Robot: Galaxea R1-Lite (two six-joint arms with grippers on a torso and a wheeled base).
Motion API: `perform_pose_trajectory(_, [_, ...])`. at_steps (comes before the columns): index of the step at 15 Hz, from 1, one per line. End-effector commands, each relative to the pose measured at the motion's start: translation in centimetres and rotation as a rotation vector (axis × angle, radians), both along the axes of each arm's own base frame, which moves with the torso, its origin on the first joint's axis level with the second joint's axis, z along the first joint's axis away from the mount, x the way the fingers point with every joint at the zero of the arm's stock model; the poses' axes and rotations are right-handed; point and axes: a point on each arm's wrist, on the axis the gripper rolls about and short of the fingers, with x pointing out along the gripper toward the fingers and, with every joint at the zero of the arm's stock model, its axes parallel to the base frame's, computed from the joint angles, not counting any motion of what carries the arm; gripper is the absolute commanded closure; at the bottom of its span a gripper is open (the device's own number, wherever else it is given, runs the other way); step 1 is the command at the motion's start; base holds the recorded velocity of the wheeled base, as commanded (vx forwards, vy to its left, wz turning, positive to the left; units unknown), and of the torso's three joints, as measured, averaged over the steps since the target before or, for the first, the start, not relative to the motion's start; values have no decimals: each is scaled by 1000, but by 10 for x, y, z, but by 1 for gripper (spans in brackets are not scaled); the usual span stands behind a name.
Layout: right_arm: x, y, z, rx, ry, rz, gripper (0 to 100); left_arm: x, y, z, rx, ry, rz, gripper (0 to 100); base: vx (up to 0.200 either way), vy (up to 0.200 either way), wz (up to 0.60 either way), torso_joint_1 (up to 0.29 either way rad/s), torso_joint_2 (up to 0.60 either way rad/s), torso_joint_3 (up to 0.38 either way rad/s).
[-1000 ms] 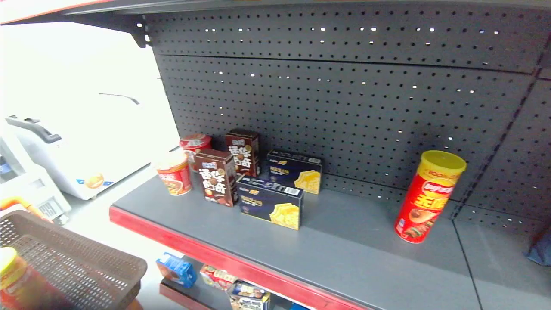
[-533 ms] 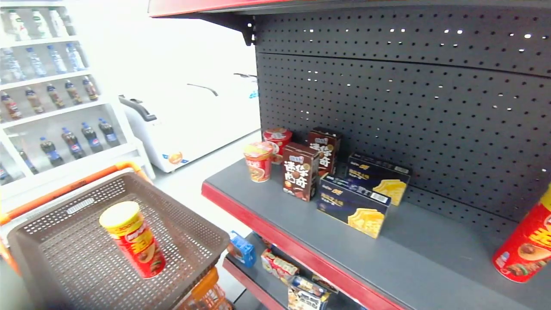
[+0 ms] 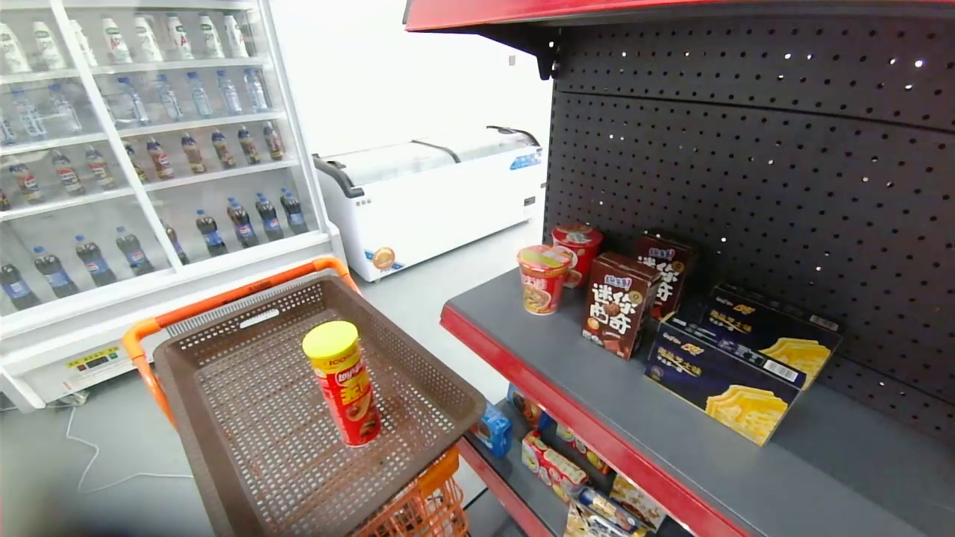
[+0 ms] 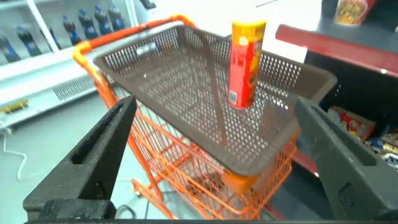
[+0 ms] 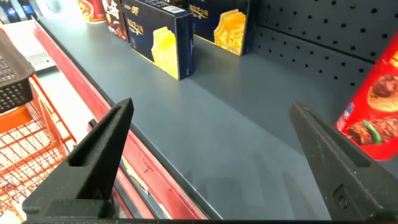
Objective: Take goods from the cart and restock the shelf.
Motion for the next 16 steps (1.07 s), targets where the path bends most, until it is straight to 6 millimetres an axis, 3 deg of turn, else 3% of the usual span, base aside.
perform_pose_trajectory(1, [0, 0, 0, 0, 0, 0, 0, 12, 0, 96, 48, 61, -3, 0, 0, 0, 0, 0, 0, 0])
perform_pose_trajectory(2, [0, 0, 0, 0, 0, 0, 0, 25, 0, 118, 48, 103, 17, 0, 0, 0, 0, 0, 0, 0])
perform_pose_trajectory(4, [0, 0, 0, 0, 0, 0, 0, 72, 1, 120, 38, 279, 38, 0, 0, 0, 0, 0, 0, 0])
perform_pose_trajectory(7, [0, 0, 0, 0, 0, 0, 0, 114, 1, 120, 42, 346, 58, 0, 0, 0, 0, 0, 0, 0])
perform_pose_trajectory(11, [0, 0, 0, 0, 0, 0, 0, 178, -10, 88, -14, 511, -29, 0, 0, 0, 0, 0, 0, 0])
perform_pose_trajectory(12, [0, 0, 0, 0, 0, 0, 0, 208, -14, 63, -4, 547, -41, 0, 0, 0, 0, 0, 0, 0])
perform_pose_trajectory(14, [0, 0, 0, 0, 0, 0, 0, 233, -22, 44, -6, 526, -82, 0, 0, 0, 0, 0, 0, 0])
perform_pose_trajectory(16, [0, 0, 0, 0, 0, 0, 0, 242, -29, 30, 0, 515, -114, 0, 0, 0, 0, 0, 0, 0])
